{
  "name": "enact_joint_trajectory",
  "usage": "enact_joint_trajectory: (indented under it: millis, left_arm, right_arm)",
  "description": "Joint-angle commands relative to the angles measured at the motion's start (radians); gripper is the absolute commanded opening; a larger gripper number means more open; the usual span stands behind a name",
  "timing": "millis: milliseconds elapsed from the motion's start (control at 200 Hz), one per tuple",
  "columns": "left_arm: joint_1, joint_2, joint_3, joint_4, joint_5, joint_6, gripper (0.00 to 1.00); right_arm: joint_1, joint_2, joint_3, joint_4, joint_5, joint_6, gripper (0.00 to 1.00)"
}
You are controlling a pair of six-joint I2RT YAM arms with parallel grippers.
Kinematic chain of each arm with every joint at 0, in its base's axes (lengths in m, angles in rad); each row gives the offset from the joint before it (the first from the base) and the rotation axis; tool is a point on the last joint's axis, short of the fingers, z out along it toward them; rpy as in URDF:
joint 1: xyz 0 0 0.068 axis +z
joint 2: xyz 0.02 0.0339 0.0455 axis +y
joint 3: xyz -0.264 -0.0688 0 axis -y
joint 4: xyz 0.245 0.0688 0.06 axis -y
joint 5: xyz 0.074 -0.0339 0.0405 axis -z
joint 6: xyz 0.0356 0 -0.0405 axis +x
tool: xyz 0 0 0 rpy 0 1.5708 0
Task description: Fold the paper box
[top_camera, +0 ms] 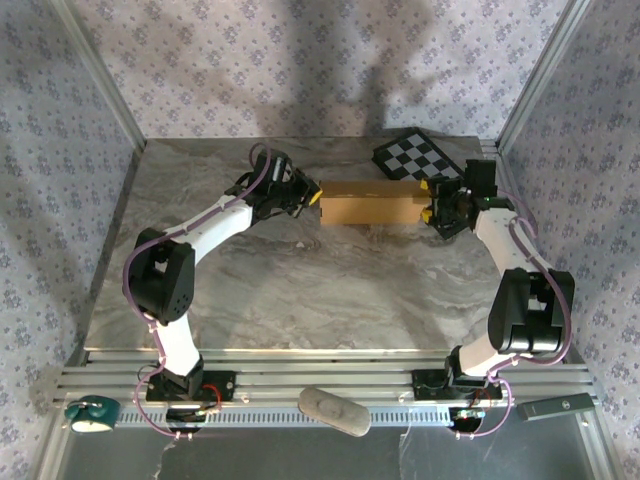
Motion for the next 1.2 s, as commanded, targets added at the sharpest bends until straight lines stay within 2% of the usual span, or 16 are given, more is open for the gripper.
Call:
enact_joint_trajectory:
  millis: [0, 355, 555, 650, 765, 845, 929, 1034, 1179, 1194]
  left_arm:
    - [-0.005, 0.044, -0.008, -0.167, -0.047, 0.018, 0.04]
    - [0.000, 0.047, 0.005, -0.176, -0.047, 0.024, 0.04]
    - [0.005, 0.046, 0.015, -0.203, -0.053, 0.043, 0.05]
    - [0.013, 0.024, 0.013, -0.242, -0.069, 0.072, 0.05]
    - [0.025, -0.024, -0.031, -0.274, -0.066, 0.089, 0.14]
    - [0.027, -0.070, -0.086, -0.289, -0.051, 0.092, 0.31]
    - [0.025, -0.137, -0.154, -0.327, -0.053, 0.093, 0.45]
    - [0.029, -0.242, -0.219, -0.427, -0.110, 0.101, 0.68]
    - [0.039, -0.352, -0.242, -0.536, -0.171, 0.163, 0.74]
    - [0.044, -0.364, -0.241, -0.550, -0.188, 0.176, 0.74]
  right_arm:
    - [-0.014, -0.002, 0.003, -0.019, -0.025, -0.036, 0.63]
    - [-0.024, 0.033, -0.031, -0.042, -0.016, -0.046, 0.36]
    - [-0.022, 0.034, -0.057, -0.040, -0.024, -0.040, 0.28]
    - [-0.001, 0.016, -0.037, -0.075, -0.027, -0.048, 0.28]
    - [0.067, -0.029, -0.031, -0.176, -0.007, -0.072, 0.28]
    - [0.101, -0.086, -0.090, -0.237, 0.009, -0.074, 0.33]
    - [0.116, -0.174, -0.176, -0.284, 0.032, -0.079, 0.37]
    - [0.106, -0.280, -0.209, -0.407, 0.072, -0.145, 0.53]
    - [0.063, -0.332, -0.092, -0.562, 0.196, -0.322, 0.71]
    - [0.060, -0.328, -0.074, -0.580, 0.214, -0.355, 0.79]
